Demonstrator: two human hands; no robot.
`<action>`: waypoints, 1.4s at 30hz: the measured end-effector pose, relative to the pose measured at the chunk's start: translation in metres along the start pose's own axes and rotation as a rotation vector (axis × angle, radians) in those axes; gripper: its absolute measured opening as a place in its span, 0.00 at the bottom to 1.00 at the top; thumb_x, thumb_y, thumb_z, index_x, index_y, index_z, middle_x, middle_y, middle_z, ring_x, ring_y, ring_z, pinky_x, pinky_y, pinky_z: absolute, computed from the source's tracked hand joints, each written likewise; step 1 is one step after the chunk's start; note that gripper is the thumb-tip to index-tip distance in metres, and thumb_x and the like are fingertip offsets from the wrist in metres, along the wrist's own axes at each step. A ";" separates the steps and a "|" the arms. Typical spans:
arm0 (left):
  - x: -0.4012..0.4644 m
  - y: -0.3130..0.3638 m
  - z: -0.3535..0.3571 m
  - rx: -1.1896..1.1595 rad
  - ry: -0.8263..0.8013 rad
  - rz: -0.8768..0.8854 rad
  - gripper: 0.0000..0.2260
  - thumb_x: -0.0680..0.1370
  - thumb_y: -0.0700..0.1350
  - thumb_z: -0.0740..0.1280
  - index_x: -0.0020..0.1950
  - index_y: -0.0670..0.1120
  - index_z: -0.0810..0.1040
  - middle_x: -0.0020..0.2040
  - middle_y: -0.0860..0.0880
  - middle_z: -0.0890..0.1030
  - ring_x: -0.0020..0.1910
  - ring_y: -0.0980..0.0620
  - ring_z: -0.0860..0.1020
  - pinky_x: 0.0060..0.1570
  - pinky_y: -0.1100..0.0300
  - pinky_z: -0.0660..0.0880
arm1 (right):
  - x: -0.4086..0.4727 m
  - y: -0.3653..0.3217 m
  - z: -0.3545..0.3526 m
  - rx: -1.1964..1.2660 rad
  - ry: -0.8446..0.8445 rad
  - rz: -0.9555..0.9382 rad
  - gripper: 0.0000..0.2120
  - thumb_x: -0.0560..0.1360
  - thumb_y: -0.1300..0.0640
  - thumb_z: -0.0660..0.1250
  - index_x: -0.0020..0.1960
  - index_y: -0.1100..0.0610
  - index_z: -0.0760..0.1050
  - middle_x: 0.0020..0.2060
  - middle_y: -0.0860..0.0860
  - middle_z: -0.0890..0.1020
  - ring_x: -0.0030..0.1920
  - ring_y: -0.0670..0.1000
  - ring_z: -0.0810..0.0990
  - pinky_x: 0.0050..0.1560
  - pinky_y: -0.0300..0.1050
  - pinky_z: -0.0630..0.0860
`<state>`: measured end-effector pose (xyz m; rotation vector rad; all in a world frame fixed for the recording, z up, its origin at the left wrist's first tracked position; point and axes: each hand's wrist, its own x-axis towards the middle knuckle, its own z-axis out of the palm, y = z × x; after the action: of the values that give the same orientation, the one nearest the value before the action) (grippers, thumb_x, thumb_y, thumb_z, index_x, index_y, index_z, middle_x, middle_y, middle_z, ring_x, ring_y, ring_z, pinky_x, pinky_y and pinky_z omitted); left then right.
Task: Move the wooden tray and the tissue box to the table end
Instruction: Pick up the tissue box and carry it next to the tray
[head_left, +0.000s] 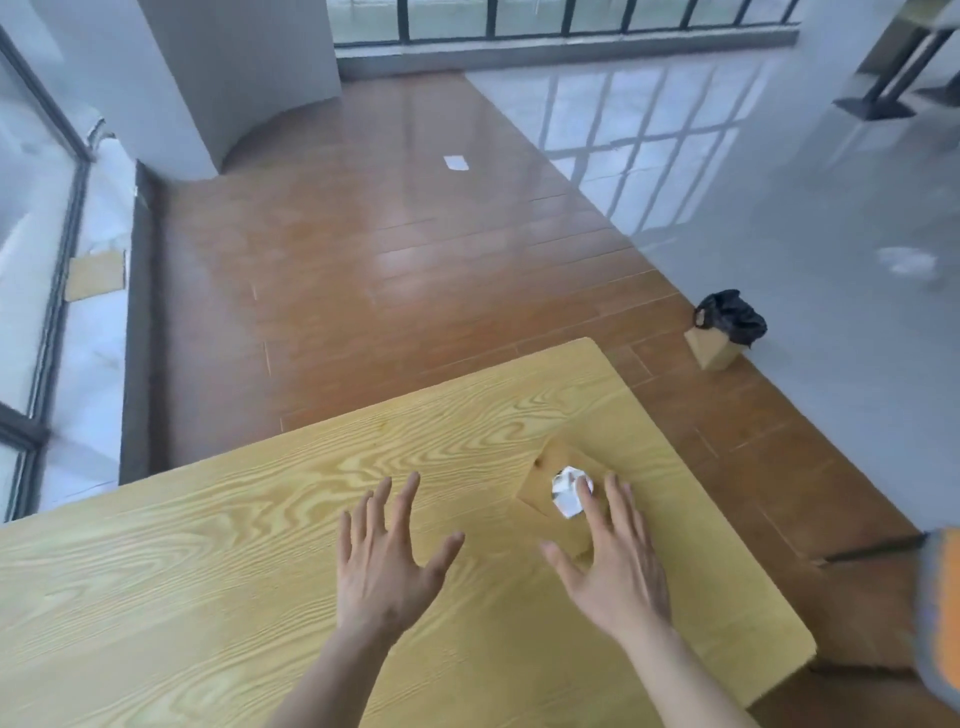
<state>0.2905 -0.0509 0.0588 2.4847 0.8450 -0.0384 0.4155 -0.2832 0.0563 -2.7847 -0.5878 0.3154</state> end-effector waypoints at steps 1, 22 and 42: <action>0.005 0.014 0.007 -0.043 -0.019 -0.023 0.40 0.73 0.76 0.51 0.81 0.62 0.46 0.83 0.50 0.53 0.81 0.47 0.51 0.79 0.46 0.45 | 0.007 0.015 -0.004 0.031 0.005 0.033 0.47 0.71 0.20 0.46 0.83 0.43 0.48 0.85 0.51 0.47 0.84 0.54 0.44 0.81 0.58 0.58; 0.036 0.138 0.114 -1.229 -0.289 -0.823 0.45 0.74 0.49 0.76 0.81 0.57 0.50 0.69 0.46 0.74 0.60 0.48 0.79 0.67 0.44 0.74 | 0.129 0.072 0.006 0.709 -0.329 0.248 0.27 0.78 0.47 0.71 0.76 0.48 0.72 0.74 0.45 0.75 0.76 0.48 0.70 0.72 0.44 0.67; 0.013 0.018 0.026 -1.126 -0.082 -0.764 0.17 0.76 0.40 0.72 0.65 0.50 0.79 0.61 0.52 0.82 0.57 0.52 0.80 0.57 0.50 0.78 | 0.068 -0.037 0.040 0.723 -0.428 0.215 0.16 0.69 0.43 0.75 0.55 0.43 0.81 0.46 0.45 0.88 0.47 0.44 0.86 0.55 0.49 0.82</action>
<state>0.3147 -0.0684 0.0422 1.0484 1.2617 0.0582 0.4518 -0.2132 0.0196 -2.0756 -0.1887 0.9680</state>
